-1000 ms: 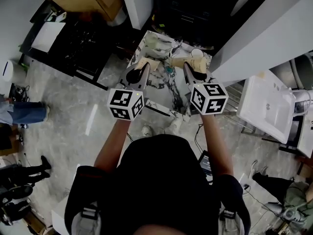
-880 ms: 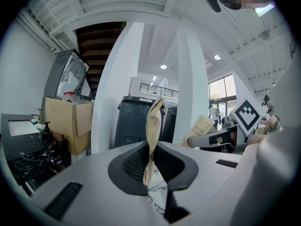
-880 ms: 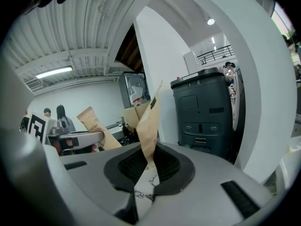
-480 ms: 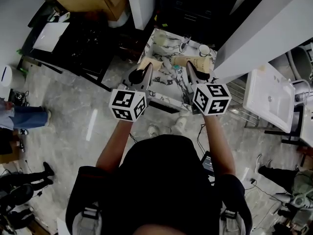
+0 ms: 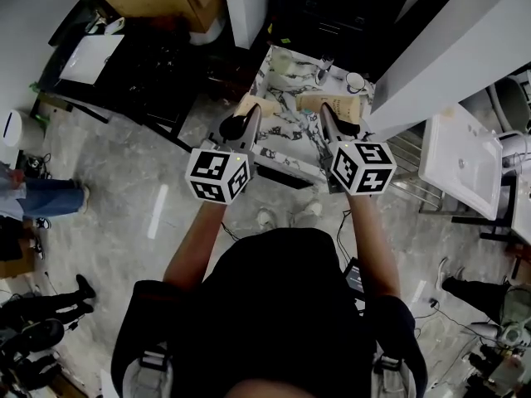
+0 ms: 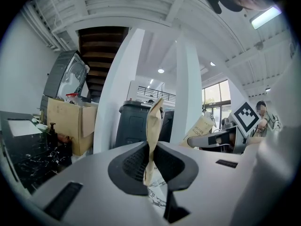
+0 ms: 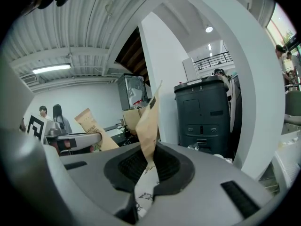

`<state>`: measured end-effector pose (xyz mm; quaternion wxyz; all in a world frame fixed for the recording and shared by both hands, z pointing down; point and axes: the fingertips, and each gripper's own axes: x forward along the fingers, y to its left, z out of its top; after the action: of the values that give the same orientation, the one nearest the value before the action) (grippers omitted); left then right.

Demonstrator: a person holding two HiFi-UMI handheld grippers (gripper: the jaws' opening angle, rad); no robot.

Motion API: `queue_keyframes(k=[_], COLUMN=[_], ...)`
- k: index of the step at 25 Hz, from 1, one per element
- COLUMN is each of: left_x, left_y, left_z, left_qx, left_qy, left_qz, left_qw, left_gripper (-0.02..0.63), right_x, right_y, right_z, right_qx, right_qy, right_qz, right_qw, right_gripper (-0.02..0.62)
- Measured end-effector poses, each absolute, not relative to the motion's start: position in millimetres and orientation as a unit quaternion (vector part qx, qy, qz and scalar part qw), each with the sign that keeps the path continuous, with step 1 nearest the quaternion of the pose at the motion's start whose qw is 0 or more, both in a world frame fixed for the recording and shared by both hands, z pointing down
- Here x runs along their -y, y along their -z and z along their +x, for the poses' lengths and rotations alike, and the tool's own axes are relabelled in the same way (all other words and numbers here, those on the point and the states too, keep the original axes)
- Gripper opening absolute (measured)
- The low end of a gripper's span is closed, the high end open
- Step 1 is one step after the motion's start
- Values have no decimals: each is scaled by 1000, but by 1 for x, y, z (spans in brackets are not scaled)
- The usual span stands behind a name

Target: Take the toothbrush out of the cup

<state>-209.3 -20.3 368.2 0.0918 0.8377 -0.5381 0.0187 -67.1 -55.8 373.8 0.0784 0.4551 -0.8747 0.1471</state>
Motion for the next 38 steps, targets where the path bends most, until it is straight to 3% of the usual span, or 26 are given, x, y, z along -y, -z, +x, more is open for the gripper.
queue_keyframes(k=[38], left_x=[3], left_y=[-364], left_z=[-109], left_qx=[550], left_qy=[-19], left_qz=[830], left_qw=[91], left_gripper=[40], right_x=[36], right_y=[-365], right_z=[19], right_qx=[895], right_qy=[-133], right_qz=[422], right_qw=[61], right_gripper=[54])
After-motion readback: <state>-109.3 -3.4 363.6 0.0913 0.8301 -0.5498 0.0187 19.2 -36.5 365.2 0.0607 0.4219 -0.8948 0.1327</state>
